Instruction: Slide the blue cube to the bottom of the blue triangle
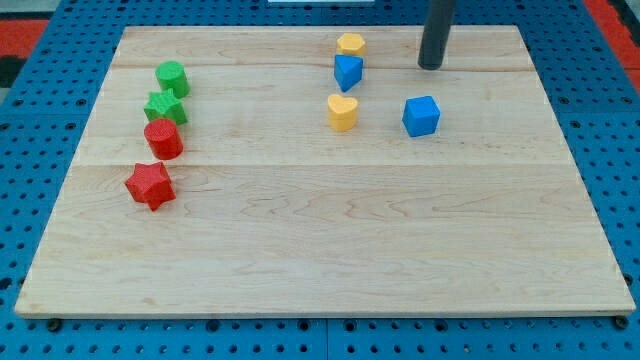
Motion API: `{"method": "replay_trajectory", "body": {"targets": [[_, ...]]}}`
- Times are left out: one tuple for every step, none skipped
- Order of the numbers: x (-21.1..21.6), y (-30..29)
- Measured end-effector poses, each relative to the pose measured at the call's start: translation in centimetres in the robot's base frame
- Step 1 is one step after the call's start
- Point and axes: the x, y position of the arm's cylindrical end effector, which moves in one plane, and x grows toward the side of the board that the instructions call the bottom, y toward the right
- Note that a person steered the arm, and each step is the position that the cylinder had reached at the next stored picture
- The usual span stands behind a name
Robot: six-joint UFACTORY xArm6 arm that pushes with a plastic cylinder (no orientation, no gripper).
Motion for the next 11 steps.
{"method": "replay_trajectory", "body": {"targets": [[2.1, 1.9], [5.9, 3.8], [9.4, 3.8], [9.6, 1.5], [9.7, -1.1], [11.6, -1.8], [13.2, -2.2], [9.0, -4.4], [7.3, -6.0], [7.5, -4.3], [7.4, -4.8]]}}
